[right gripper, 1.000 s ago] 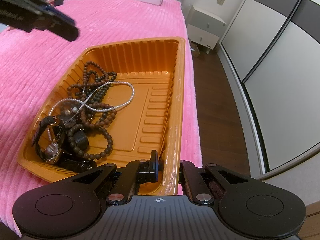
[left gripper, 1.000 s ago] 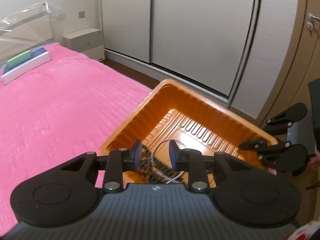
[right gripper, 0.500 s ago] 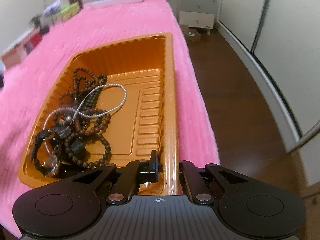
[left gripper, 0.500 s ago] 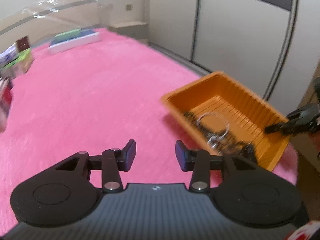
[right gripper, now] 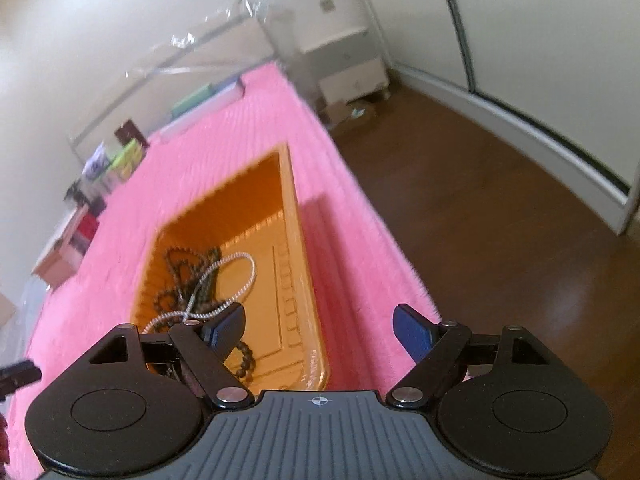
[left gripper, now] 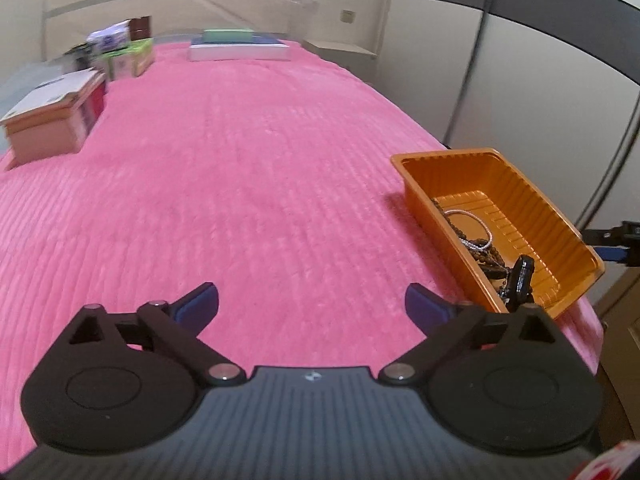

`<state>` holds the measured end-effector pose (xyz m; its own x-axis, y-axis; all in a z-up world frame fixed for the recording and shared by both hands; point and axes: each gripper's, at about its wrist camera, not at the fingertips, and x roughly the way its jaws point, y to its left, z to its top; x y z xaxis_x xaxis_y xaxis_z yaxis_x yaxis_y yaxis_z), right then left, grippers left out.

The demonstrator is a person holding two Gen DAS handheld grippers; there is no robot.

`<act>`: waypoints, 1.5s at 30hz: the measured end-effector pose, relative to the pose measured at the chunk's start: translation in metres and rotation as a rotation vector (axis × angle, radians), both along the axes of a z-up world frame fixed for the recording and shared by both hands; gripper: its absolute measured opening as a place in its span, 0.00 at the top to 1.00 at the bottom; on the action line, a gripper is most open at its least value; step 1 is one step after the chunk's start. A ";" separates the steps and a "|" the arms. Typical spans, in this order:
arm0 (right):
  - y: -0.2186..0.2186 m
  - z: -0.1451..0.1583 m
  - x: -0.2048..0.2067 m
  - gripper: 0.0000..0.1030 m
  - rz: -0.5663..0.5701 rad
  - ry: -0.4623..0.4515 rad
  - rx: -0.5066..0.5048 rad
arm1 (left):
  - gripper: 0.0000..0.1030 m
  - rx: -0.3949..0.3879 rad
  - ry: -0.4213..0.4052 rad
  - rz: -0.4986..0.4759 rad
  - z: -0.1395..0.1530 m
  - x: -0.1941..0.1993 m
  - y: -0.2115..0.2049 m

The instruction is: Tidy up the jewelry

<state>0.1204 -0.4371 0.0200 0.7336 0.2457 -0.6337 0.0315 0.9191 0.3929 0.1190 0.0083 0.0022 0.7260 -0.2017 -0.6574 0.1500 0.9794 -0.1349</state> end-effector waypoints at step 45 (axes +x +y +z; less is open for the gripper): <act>0.187 -0.004 -0.100 0.22 0.282 0.095 -0.290 | 0.00 0.031 0.123 0.163 -0.012 -0.113 -0.039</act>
<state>0.0208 -0.2503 0.0155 0.5979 0.2300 -0.7679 -0.2134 0.9691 0.1241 0.0064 -0.0312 -0.0101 0.6612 -0.0666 -0.7473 -0.0267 0.9933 -0.1121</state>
